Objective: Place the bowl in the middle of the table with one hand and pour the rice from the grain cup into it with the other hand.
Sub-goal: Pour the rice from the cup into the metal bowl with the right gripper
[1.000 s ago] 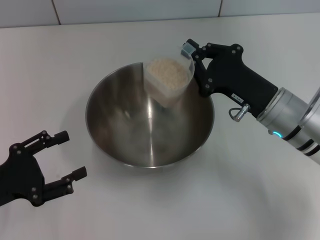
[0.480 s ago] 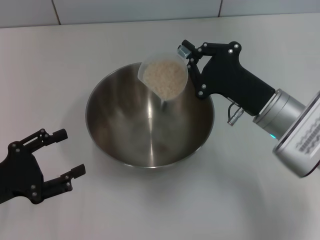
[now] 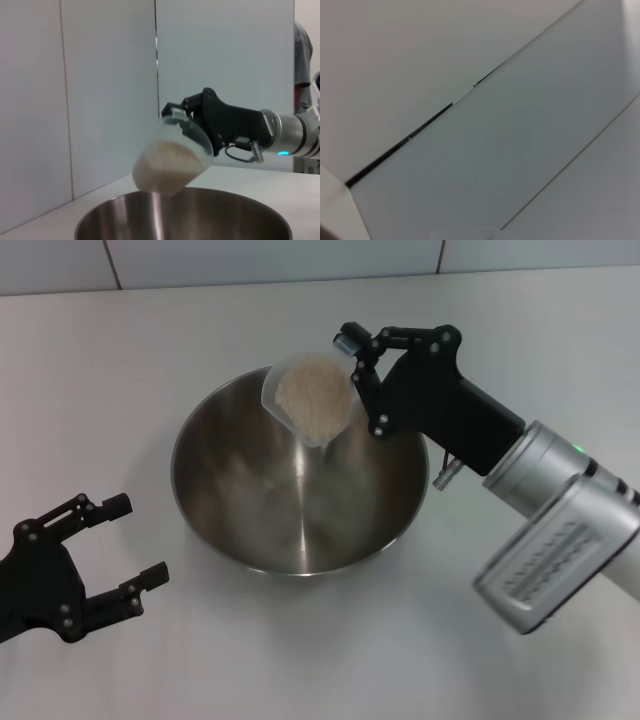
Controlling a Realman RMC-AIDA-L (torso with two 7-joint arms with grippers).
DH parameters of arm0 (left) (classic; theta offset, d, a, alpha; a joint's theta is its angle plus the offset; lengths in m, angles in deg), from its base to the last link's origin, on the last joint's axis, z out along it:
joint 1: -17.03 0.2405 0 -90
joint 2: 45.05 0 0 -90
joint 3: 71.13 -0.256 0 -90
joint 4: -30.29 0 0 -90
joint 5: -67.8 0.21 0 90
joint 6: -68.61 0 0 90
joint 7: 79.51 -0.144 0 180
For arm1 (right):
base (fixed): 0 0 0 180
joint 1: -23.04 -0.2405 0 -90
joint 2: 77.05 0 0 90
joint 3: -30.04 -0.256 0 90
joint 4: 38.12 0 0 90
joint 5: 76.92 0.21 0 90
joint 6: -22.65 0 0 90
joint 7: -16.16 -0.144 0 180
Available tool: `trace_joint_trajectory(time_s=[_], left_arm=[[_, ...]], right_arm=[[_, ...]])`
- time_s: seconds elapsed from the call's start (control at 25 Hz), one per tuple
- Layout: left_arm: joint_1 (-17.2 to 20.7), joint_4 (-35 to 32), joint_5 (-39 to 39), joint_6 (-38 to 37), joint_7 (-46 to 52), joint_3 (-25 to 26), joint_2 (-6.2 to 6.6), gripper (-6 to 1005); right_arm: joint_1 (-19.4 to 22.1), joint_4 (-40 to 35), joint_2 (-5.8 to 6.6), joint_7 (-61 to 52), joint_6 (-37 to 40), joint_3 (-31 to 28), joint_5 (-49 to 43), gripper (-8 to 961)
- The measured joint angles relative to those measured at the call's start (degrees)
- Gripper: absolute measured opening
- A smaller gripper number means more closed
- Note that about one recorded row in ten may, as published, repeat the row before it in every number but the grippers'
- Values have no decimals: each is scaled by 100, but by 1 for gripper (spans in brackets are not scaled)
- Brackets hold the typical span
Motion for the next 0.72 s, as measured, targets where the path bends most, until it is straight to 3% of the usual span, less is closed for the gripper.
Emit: trace_joint_trajectory(time_s=[0.72], left_arm=[[2,0,-8,0,7,68,-20,812]], right_arm=[[180,543,-13,3286,-207,-73,8,34]])
